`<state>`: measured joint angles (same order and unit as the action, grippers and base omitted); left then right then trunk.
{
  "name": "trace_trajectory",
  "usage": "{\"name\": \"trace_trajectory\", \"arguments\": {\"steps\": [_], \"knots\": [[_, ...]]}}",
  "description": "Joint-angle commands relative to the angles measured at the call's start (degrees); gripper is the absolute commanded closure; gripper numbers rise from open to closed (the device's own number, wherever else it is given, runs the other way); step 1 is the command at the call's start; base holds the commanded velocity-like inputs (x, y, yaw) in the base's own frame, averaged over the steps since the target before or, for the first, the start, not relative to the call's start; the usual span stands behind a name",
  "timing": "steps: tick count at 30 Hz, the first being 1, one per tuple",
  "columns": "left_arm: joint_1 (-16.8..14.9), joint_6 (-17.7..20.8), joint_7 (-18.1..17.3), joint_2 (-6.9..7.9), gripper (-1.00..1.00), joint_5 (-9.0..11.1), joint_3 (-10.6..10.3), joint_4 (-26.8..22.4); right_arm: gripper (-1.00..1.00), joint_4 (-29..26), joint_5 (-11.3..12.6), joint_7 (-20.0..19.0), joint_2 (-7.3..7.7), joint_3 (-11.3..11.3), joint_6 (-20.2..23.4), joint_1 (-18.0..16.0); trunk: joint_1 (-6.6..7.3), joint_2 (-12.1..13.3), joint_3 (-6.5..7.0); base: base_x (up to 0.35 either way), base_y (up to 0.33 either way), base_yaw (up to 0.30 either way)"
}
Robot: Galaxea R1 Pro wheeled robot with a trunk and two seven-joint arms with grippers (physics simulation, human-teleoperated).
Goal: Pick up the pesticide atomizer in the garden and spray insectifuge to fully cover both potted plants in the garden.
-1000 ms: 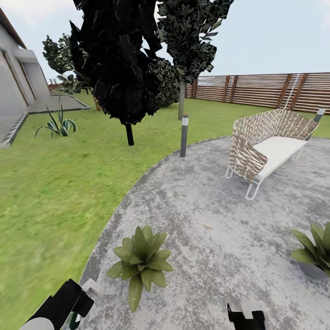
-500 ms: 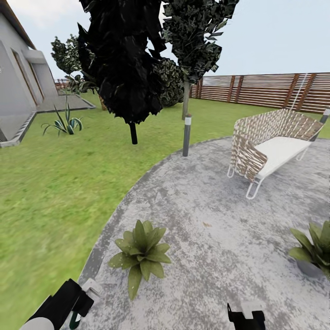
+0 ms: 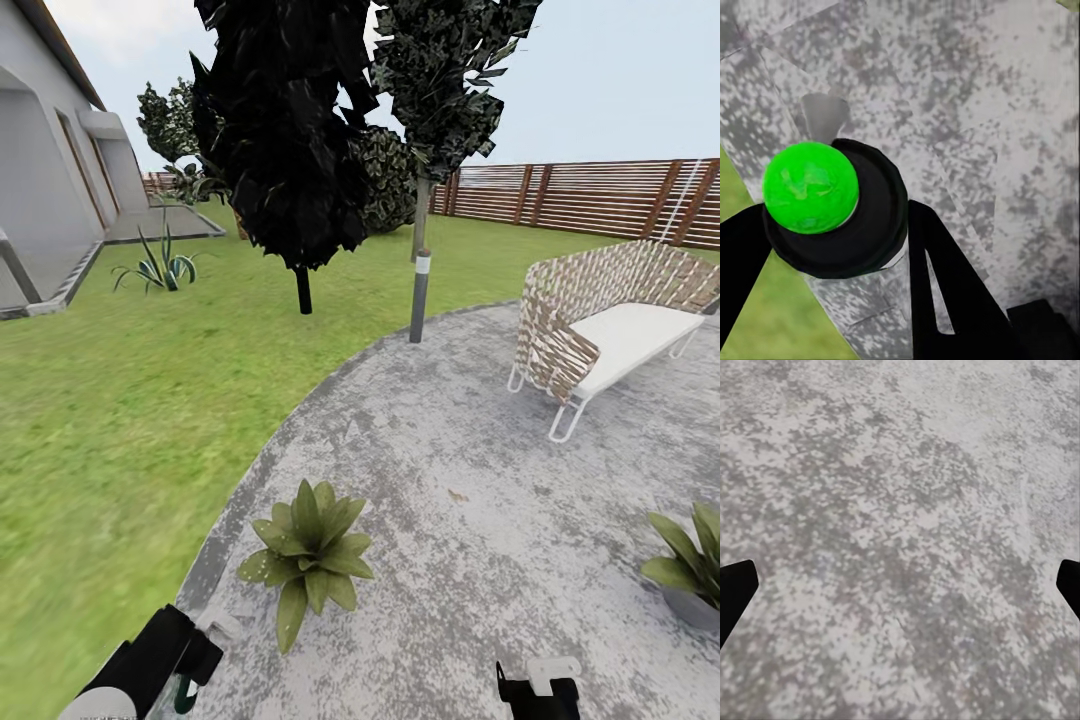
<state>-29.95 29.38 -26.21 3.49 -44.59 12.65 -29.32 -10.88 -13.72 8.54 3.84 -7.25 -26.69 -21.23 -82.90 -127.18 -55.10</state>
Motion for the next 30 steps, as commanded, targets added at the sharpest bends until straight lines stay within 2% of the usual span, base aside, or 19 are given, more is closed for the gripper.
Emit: {"name": "trace_trajectory", "arguments": {"steps": [1,3,7,11,13,18,21,23,30], "knots": [[-0.2,0.5,-0.6,-0.20,1.00,-0.6,0.3,0.1,-1.00,0.1,-0.6,0.2,-0.02,-0.4,-0.2,0.0,0.01,0.0,-0.05,0.000,0.000,0.000],[-0.4,6.4,-0.7,-0.81,1.00,-0.8,0.1,-0.3,-1.00,0.1,-0.6,0.2,-0.03,-0.4,-0.2,0.0,0.01,0.0,-0.05,0.000,0.000,0.000],[-1.3,10.6,-1.4,-1.31,1.00,-1.0,-0.2,-1.5,-1.00,0.1,-0.6,0.2,-0.06,-0.4,-0.2,0.0,0.01,0.0,-0.05,0.000,0.000,0.000],[-1.1,10.5,-8.4,-0.74,1.00,-1.3,-0.3,-1.8,-1.00,0.1,-0.6,0.2,-0.06,-0.4,-0.2,0.0,0.01,0.0,-0.05,0.000,0.000,0.000],[-1.1,10.5,-9.9,-0.62,1.00,-1.4,-0.3,-1.8,-1.00,0.0,-0.6,0.2,-0.06,-0.4,-0.2,0.0,0.01,0.0,-0.05,0.000,0.000,0.000],[-1.1,10.4,-10.5,-0.92,1.00,-1.5,-0.9,-1.9,-1.00,0.1,-0.6,0.2,-0.06,-0.4,-0.2,0.0,0.01,0.0,-0.05,0.000,0.000,0.000],[-1.0,10.4,-10.2,-0.97,1.00,-1.5,-4.2,-1.9,-1.00,0.1,-0.6,0.1,-0.06,-0.4,-0.2,0.0,0.01,0.0,-0.05,0.000,0.000,0.000],[-1.0,10.4,-9.4,-1.04,1.00,-1.4,-5.4,-1.8,-1.00,0.1,-0.7,0.0,-0.06,-0.4,-0.2,0.0,0.01,0.0,-0.05,0.000,0.000,0.000],[-1.0,10.4,-8.1,-1.20,1.00,-1.4,-5.6,-1.8,-1.00,0.1,-0.6,0.0,-0.06,-0.4,-0.2,0.0,0.01,0.0,-0.05,0.000,0.000,0.000]]}}
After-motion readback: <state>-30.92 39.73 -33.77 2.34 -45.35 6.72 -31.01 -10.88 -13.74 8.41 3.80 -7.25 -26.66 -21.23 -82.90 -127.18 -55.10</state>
